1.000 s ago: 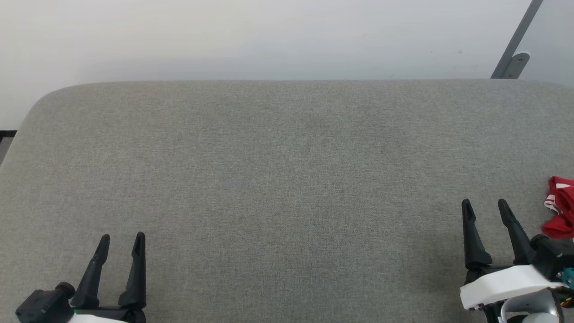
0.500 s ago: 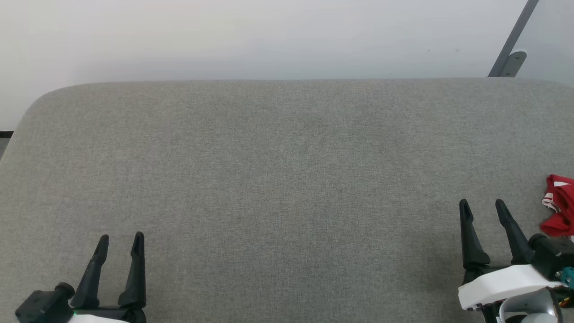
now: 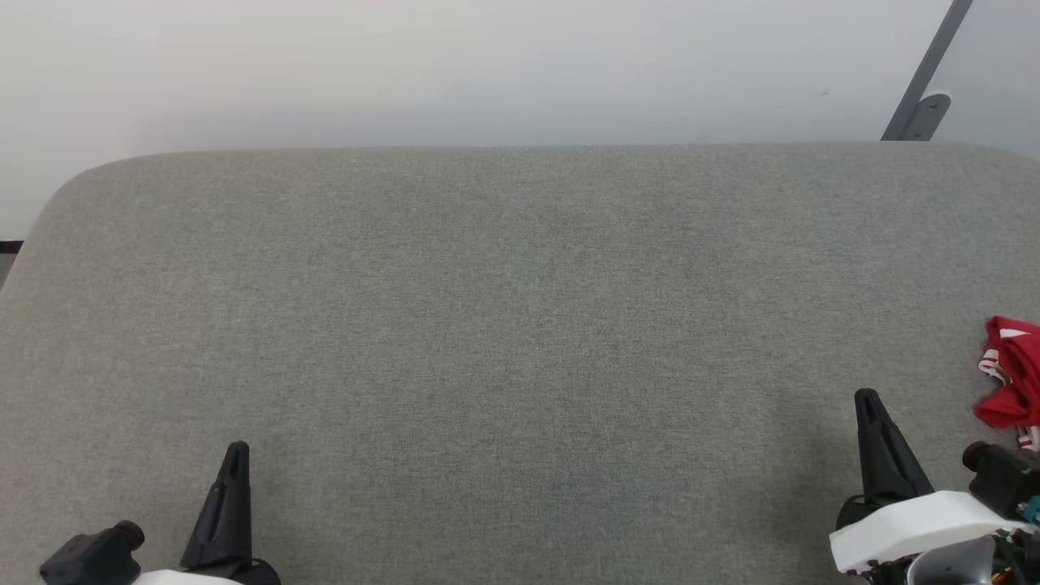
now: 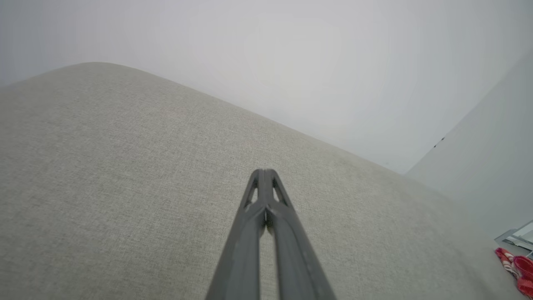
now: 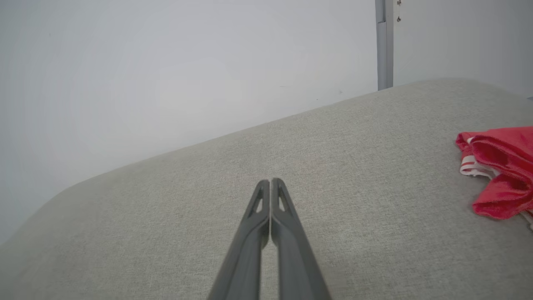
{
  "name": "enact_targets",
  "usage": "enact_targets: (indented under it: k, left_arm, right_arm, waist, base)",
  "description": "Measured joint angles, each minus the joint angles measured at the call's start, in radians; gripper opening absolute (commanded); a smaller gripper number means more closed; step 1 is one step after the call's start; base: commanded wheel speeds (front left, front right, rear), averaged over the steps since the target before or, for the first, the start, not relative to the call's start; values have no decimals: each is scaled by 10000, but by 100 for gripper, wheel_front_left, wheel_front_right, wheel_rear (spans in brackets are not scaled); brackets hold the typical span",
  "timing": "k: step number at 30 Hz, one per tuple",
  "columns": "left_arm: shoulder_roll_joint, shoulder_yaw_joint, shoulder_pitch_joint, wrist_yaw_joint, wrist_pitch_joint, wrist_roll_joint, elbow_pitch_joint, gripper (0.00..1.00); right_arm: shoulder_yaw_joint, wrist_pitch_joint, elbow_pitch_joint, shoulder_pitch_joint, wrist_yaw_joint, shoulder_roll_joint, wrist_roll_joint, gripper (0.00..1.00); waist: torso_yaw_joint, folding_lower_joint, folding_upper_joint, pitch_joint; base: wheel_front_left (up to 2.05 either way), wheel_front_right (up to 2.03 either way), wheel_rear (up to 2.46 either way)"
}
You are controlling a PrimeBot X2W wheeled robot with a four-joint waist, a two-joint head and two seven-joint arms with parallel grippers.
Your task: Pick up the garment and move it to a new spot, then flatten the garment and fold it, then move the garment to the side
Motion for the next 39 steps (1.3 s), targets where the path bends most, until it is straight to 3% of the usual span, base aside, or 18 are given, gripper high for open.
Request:
enact_targets:
  k: [39]
  left_arm:
    - [-556, 454, -1013, 0, 1409, -4847, 740, 0]
  right_arm:
    - [-46, 1009, 502, -502, -2, 33, 5776, 0]
  waist:
    - [-132, 0, 0, -202]
  base:
    - [0, 0, 0]
